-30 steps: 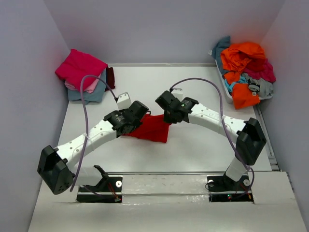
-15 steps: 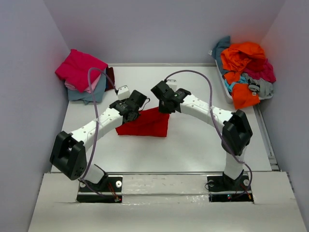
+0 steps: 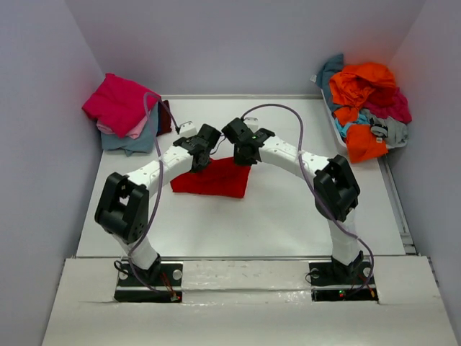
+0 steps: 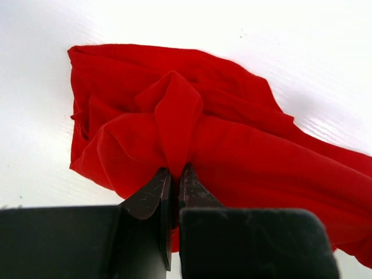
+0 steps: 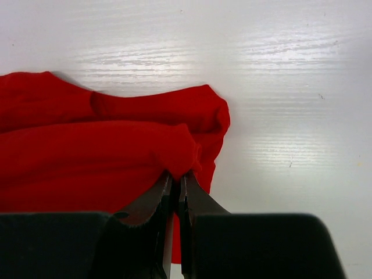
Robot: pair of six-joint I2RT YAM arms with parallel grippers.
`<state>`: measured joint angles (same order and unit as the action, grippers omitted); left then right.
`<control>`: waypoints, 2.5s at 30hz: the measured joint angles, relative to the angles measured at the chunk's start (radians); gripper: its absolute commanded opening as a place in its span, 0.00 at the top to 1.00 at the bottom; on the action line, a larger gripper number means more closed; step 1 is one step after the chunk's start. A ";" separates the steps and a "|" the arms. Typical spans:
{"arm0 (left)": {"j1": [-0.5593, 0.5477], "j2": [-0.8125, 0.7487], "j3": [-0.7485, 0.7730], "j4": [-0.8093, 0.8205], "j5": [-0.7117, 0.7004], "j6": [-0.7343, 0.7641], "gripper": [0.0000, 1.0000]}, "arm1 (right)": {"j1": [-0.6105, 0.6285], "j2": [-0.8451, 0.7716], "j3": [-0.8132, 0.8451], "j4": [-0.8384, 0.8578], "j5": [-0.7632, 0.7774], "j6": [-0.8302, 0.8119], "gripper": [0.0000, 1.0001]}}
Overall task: Fold and stack the t-shirts
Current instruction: Fold the tshirt
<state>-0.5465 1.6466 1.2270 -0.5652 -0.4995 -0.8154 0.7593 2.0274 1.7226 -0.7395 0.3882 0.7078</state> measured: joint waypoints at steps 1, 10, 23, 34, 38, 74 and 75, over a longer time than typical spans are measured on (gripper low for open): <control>0.003 0.023 0.005 0.001 0.002 0.001 0.94 | -0.003 0.012 0.008 0.000 -0.002 -0.005 0.93; 0.023 0.138 0.064 0.006 0.010 0.002 0.94 | -0.037 0.063 0.024 0.026 -0.026 -0.021 0.93; 0.043 0.158 0.134 -0.014 -0.013 0.010 0.02 | -0.047 0.063 0.069 0.044 -0.026 -0.069 0.39; 0.045 0.144 0.143 -0.048 -0.048 0.006 0.01 | -0.047 0.063 0.091 0.028 -0.014 -0.086 0.36; 0.045 0.087 0.138 -0.068 -0.050 0.006 0.01 | -0.047 0.055 0.087 -0.002 -0.016 -0.075 0.39; 0.024 0.037 -0.128 0.016 0.064 -0.001 0.01 | -0.047 -0.003 -0.039 -0.011 -0.137 -0.041 0.71; 0.024 0.049 -0.110 0.015 0.061 0.000 0.01 | -0.047 -0.002 -0.035 -0.011 -0.137 -0.042 0.71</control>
<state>-0.5224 1.6958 1.1168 -0.5499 -0.4385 -0.8154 0.7128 2.0254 1.6871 -0.7506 0.2512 0.6659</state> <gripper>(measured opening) 0.986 0.288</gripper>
